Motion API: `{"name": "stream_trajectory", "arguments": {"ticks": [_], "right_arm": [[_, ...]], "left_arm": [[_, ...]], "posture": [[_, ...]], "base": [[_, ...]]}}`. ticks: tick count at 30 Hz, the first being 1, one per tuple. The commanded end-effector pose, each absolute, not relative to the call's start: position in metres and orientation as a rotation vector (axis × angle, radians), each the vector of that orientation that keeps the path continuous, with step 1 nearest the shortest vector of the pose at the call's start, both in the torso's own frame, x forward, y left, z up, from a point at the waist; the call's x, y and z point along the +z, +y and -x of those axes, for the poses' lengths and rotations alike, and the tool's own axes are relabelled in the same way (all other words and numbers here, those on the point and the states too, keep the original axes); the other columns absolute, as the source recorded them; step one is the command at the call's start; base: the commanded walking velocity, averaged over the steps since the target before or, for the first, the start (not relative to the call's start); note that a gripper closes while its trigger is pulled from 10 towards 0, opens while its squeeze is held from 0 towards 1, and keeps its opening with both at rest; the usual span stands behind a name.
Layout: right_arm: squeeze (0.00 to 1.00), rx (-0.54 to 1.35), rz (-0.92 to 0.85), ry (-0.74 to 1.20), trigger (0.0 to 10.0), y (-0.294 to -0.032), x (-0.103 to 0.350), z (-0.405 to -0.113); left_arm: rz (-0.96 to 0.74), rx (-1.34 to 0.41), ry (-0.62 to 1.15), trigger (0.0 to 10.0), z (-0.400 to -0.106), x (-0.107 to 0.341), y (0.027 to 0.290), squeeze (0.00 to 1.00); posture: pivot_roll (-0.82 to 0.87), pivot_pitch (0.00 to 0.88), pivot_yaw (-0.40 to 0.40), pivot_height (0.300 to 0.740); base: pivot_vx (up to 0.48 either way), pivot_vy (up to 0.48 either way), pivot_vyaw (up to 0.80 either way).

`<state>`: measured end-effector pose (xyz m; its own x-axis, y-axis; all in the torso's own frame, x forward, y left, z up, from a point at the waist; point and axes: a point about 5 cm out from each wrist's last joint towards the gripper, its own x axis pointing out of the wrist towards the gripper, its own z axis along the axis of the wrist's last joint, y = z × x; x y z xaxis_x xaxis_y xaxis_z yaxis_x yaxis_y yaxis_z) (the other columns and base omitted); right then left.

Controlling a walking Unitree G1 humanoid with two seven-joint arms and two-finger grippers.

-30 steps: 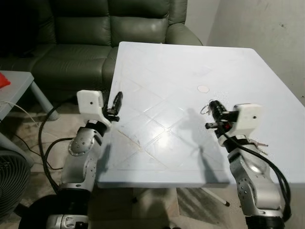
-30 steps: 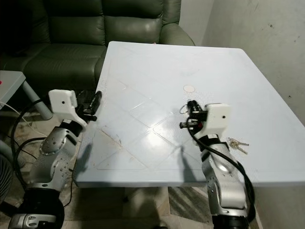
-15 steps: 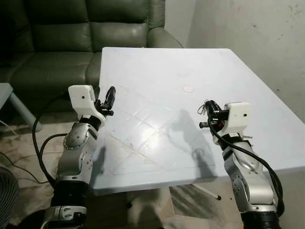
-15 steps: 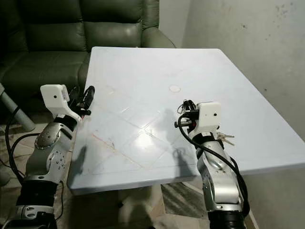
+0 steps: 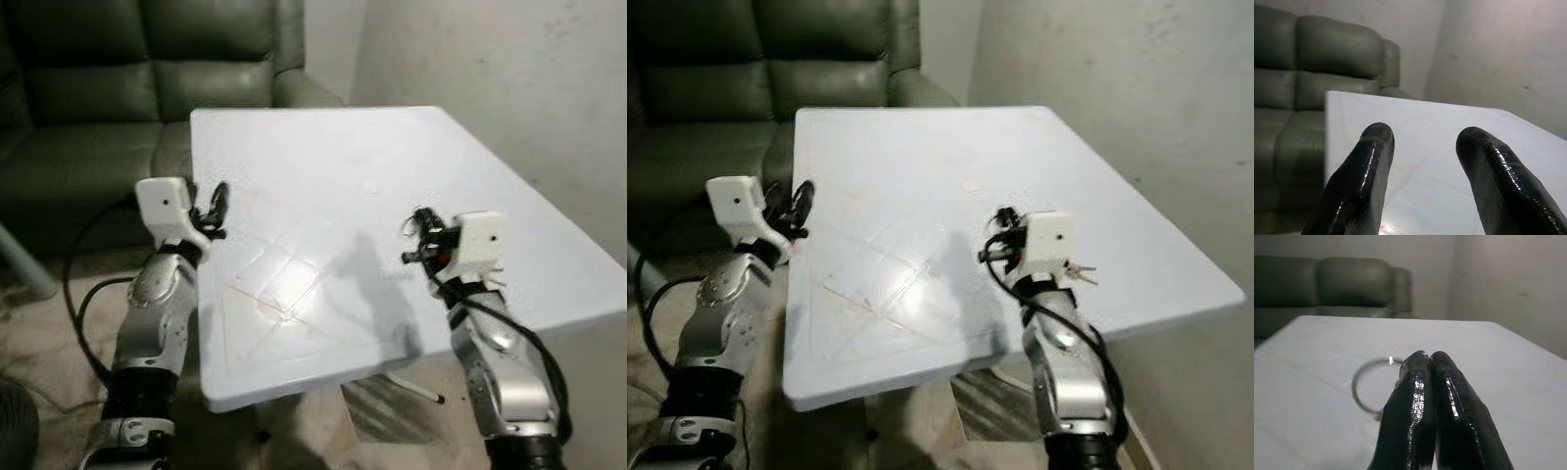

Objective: Hang keys on a hook

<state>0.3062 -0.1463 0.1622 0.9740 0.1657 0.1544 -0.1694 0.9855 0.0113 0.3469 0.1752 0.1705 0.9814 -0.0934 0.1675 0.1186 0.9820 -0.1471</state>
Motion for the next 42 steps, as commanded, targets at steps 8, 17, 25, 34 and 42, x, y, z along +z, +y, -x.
{"name": "stream_trajectory", "arguments": {"ticks": [8,17,25,34,42], "right_arm": [[0.00,0.156,0.009,-0.137,10.0,-0.154,0.162,-0.306],[0.00,0.140,0.010,-0.138,10.0,-0.158,0.165,-0.313],[0.00,0.123,0.018,-0.139,10.0,-0.158,0.162,-0.313],[0.00,0.118,0.021,-0.143,10.0,-0.157,0.160,-0.311],[0.00,0.107,0.023,-0.143,10.0,-0.158,0.160,-0.311]], "left_arm": [[0.161,-0.129,-0.150,10.0,-0.341,0.163,0.160,0.00],[0.137,-0.094,-0.137,10.0,-0.343,0.165,0.168,0.00],[0.058,-0.111,-0.139,10.0,-0.345,0.166,0.166,0.00],[0.089,-0.202,-0.134,10.0,-0.344,0.165,0.153,0.00],[0.123,-0.152,-0.118,10.0,-0.347,0.164,0.153,0.00]], "posture": [[-0.08,0.037,-0.054,0.740],[-0.06,0.014,-0.050,0.740],[-0.06,0.000,-0.032,0.740],[-0.07,0.000,-0.022,0.740],[-0.07,0.008,-0.023,0.740]], "base": [[0.000,0.000,-0.69],[0.000,0.000,-0.70],[0.000,0.000,-0.69],[0.000,-0.120,-0.69],[0.000,-0.112,-0.69]]}}
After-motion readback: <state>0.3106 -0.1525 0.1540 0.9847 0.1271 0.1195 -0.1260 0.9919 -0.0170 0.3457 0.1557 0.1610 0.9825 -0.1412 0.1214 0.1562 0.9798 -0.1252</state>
